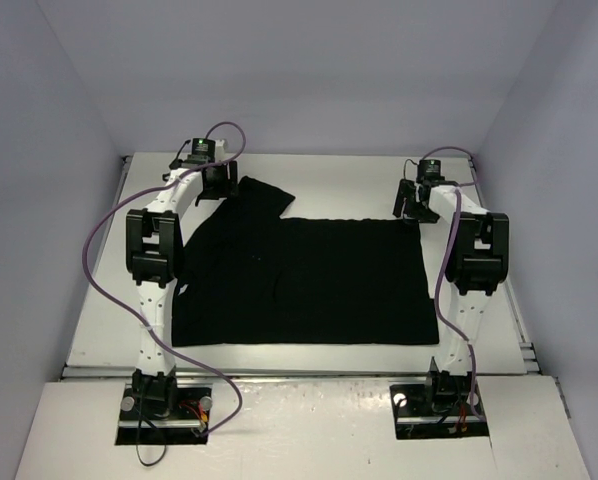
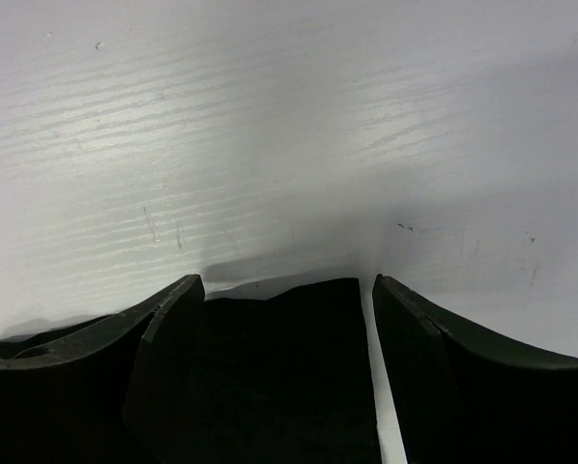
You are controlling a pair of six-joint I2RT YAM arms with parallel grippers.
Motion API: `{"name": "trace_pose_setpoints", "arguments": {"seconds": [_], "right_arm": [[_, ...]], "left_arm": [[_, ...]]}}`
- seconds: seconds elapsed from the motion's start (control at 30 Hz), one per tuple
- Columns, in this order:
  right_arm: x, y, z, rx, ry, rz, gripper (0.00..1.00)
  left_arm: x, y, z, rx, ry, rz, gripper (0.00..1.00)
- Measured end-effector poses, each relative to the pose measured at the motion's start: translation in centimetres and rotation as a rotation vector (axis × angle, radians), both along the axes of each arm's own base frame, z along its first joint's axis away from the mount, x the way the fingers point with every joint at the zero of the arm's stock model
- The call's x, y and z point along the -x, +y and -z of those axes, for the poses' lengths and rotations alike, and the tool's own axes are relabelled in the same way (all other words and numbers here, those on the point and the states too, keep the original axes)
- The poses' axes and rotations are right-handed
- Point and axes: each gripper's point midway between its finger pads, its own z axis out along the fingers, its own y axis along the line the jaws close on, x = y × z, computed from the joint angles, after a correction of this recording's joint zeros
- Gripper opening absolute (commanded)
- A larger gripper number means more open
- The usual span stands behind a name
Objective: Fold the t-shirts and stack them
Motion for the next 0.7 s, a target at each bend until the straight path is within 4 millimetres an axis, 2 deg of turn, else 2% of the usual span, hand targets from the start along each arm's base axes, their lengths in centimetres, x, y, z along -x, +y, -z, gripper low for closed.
{"name": "trace_pose_setpoints", "arguments": {"seconds": [0.37,0.7], "right_arm": [[-0.15,-0.88,-0.51,-0.127,-0.018,-0.020,0.67],[0.36,-0.77,-0.27,-0.100,-0.026,-0.069,0.63]], "left_arm": [[0.11,-0.37,-0.08,0.015,0.001,0.019,0.59],[0.14,-0.49,-0.10,0.021,0.002,0.023,0.59]]}}
